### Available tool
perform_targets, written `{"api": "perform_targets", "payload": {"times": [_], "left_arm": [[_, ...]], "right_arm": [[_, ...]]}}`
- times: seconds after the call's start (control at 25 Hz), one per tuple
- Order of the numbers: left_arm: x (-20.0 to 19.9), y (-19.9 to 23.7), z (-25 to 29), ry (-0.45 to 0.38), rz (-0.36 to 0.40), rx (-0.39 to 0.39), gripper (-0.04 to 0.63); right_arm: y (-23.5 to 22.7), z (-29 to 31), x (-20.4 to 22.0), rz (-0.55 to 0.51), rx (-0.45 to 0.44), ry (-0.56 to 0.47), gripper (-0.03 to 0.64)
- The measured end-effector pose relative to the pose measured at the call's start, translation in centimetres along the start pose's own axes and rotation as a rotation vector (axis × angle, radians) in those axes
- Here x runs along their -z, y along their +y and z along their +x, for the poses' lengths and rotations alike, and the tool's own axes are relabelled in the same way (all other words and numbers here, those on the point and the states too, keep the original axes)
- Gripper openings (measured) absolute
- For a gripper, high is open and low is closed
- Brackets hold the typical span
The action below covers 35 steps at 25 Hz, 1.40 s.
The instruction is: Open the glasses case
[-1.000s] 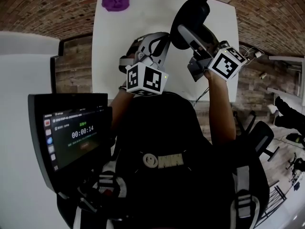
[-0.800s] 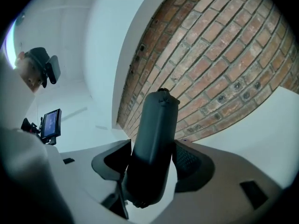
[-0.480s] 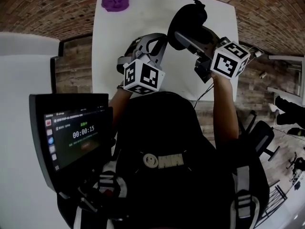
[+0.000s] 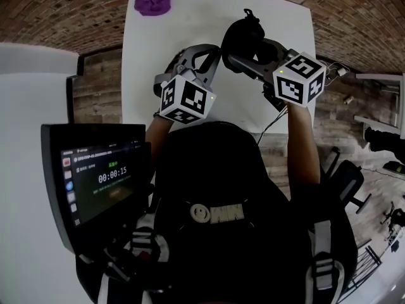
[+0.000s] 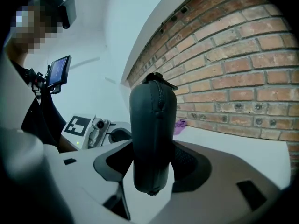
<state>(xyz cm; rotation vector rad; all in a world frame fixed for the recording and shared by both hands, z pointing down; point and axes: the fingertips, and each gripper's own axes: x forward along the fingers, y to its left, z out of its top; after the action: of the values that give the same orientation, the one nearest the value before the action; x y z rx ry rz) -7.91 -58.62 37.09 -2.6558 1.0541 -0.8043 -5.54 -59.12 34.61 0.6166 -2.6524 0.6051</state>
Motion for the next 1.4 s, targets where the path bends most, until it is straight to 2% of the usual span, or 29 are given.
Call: {"api": "perform_targets", "payload": {"times": [0.2,0.52,0.68,0.76,0.84,0.92,1.0,1.12,1.2,1.28,1.4], "left_arm": [[-0.2,0.6,-0.1,-0.009,-0.007,-0.007,0.003],[-0.3,0.7,0.1,0.002,0.026,0.005,0.005],[-0.9,-0.3,0.4,0.001,0.104,0.027,0.005],[-0.9,-0.5,0.6,-0.003,0.110,0.023,0.005],[-0.8,0.1,0.5,-0.026,0.013,0.013,0.003],[-0.9,1.7,0.1,-0.060,-0.113,-0.017,0.003],[-1.2,3.5,-0.4,-0.095,-0.203,-0.062,0.004],[-1.6,5.5,-0.9,-0.133,-0.306,-0.109,0.003],[-1.8,6.2,-1.2,-0.152,-0.340,-0.143,0.005],[-2.2,6.6,-1.4,-0.169,-0.347,-0.174,0.005],[-3.0,6.0,-1.0,-0.181,-0.329,-0.165,0.005]], "right_arm": [[0.1,0.9,2.7,-0.054,0.007,0.122,0.244],[-0.3,1.8,5.8,-0.090,0.028,0.249,0.244],[-0.7,1.9,7.1,-0.133,0.038,0.341,0.239],[-0.8,1.9,7.3,-0.144,0.017,0.331,0.239],[-0.8,1.5,6.2,-0.140,-0.008,0.208,0.241],[-1.2,0.8,4.4,-0.080,-0.014,0.015,0.241],[-2.4,-0.5,3.0,0.084,-0.019,-0.211,0.277],[-4.2,-2.6,1.9,0.453,-0.074,-0.552,0.329],[-4.5,-2.9,2.4,0.677,-0.138,-0.708,0.352],[-4.3,-2.3,3.3,0.866,-0.214,-0.807,0.367],[-4.5,-1.5,3.2,0.986,-0.239,-0.892,0.383]]}}
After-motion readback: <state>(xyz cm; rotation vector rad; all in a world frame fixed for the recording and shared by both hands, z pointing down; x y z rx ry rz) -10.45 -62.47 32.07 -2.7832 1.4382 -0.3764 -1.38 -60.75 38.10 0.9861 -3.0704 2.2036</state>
